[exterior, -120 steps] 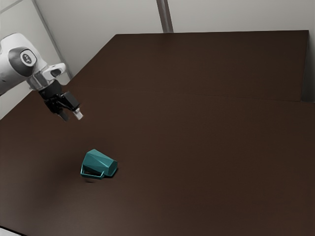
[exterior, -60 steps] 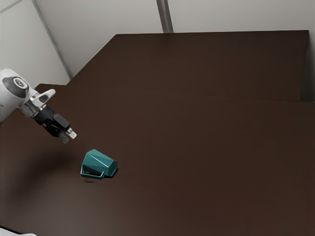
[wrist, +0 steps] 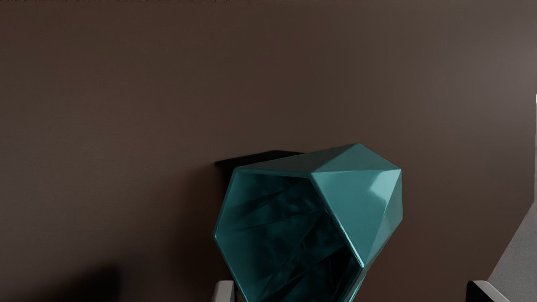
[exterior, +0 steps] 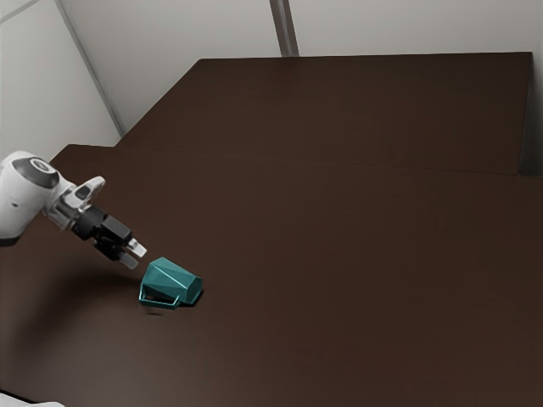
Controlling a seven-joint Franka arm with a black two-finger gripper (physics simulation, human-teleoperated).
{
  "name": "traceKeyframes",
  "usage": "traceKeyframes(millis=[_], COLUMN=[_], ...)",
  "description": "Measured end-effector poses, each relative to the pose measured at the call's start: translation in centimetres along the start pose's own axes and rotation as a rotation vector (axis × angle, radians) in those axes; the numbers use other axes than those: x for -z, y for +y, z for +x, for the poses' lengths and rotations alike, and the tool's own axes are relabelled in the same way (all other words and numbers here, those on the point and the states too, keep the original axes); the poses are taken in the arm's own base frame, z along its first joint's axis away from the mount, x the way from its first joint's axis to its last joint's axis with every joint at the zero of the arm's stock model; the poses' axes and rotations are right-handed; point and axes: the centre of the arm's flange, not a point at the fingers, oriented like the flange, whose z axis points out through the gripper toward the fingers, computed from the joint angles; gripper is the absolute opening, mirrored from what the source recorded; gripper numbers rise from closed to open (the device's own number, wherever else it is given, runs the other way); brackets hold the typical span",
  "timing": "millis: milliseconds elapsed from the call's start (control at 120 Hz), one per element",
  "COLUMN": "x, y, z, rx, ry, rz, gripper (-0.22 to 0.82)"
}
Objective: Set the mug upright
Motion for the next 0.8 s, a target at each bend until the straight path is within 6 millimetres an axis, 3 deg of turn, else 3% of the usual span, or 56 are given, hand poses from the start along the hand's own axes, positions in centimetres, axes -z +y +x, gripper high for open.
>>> traceKeyframes(millis=[267,800], x=[-2.1,-5.0], y=[-1.2,-1.4], z=[-0.4,0.8], rx=[0.017,0.006], ry=[0.018,0.034], rz=[-0.059,-0.137], gripper=[0.60,0.58])
